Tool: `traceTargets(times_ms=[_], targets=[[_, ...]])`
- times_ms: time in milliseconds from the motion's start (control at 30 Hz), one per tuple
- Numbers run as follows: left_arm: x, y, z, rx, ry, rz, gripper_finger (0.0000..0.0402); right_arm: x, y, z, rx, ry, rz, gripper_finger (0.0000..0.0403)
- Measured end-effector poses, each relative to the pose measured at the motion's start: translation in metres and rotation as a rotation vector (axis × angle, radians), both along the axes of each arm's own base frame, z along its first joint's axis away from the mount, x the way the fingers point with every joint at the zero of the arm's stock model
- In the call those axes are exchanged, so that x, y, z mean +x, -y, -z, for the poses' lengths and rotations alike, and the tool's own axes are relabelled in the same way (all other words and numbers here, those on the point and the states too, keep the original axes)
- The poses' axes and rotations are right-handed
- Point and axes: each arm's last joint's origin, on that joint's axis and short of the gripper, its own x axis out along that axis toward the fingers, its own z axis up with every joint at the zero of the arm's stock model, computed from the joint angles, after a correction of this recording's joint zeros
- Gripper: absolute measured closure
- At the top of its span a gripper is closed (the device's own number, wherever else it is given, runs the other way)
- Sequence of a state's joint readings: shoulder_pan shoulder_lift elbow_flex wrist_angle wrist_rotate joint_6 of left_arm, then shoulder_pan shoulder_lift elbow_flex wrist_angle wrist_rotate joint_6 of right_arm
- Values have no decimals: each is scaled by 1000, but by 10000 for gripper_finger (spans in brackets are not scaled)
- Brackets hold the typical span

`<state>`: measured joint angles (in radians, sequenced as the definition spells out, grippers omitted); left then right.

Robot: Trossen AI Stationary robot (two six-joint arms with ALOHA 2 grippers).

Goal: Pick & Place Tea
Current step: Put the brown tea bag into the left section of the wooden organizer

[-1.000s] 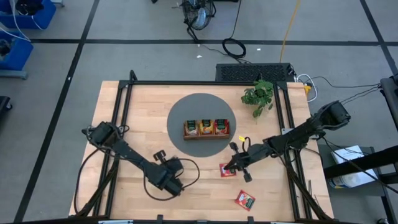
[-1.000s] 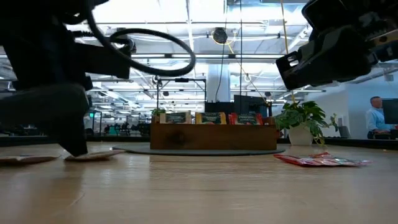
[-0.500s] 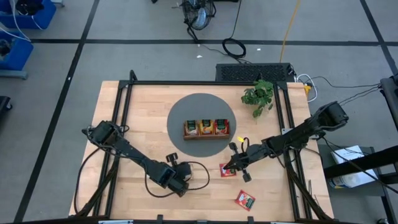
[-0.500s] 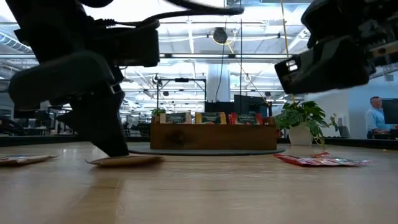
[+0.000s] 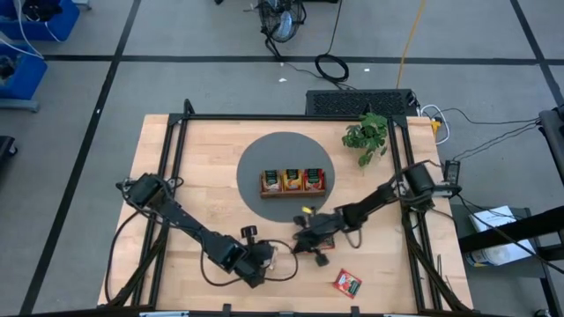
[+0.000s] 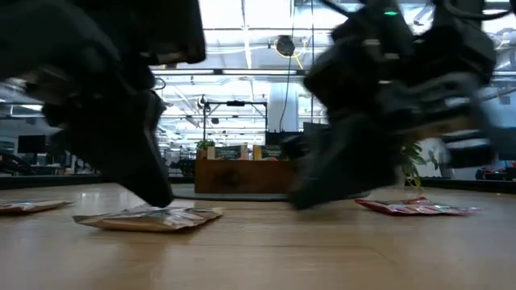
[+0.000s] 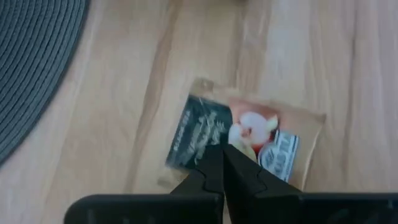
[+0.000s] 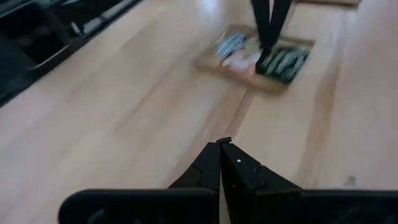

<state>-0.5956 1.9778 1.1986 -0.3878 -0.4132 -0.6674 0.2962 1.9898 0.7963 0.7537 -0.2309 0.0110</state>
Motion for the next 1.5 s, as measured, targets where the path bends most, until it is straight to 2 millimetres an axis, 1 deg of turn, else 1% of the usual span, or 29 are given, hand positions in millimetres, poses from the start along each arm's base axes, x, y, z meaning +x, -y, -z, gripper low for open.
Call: traceTargets(times_ms=[67, 133, 267, 367, 433, 533, 633, 733, 900, 967, 1067, 1167, 1367, 1500], targets=[[3, -4, 0, 0, 0, -7, 396, 16, 1, -2, -23, 1, 46, 403], [9, -8, 4, 3, 10, 0, 393, 25, 5, -5, -44, -1, 92, 403], [20, -11, 8, 24, 49, 68, 398, 29, 14, -6, -40, -5, 116, 403], [22, -13, 7, 80, 73, 79, 394, 29, 17, -8, -41, 3, 119, 403], [23, -9, 2, 116, 98, 88, 392, 29, 18, -7, -40, -13, 125, 403], [23, 4, -16, 143, 132, 116, 398, 28, 21, -5, -40, -35, 136, 403], [22, 14, -30, 119, 111, 101, 394, 28, 23, -5, -2, -54, 124, 403], [17, 21, -35, 28, 59, 58, 388, 28, 22, -5, 77, -87, 63, 402], [3, 32, -29, -19, 23, 15, 398, 26, 23, -7, 249, -171, -41, 401], [0, 35, -26, -46, 35, -7, 396, 27, 25, -6, 252, -177, -21, 399], [-4, 38, -19, -62, 58, -14, 387, 28, 27, -5, 220, -175, 77, 392], [-9, 38, -13, -70, 58, -26, 384, 29, 30, -5, 204, -171, 129, 381], [-14, 32, -2, -94, 4, -48, 398, 35, 36, -7, 235, -209, 171, 357], [-13, 31, -2, -99, 5, -54, 389, 36, 36, -6, 270, -233, 160, 347]])
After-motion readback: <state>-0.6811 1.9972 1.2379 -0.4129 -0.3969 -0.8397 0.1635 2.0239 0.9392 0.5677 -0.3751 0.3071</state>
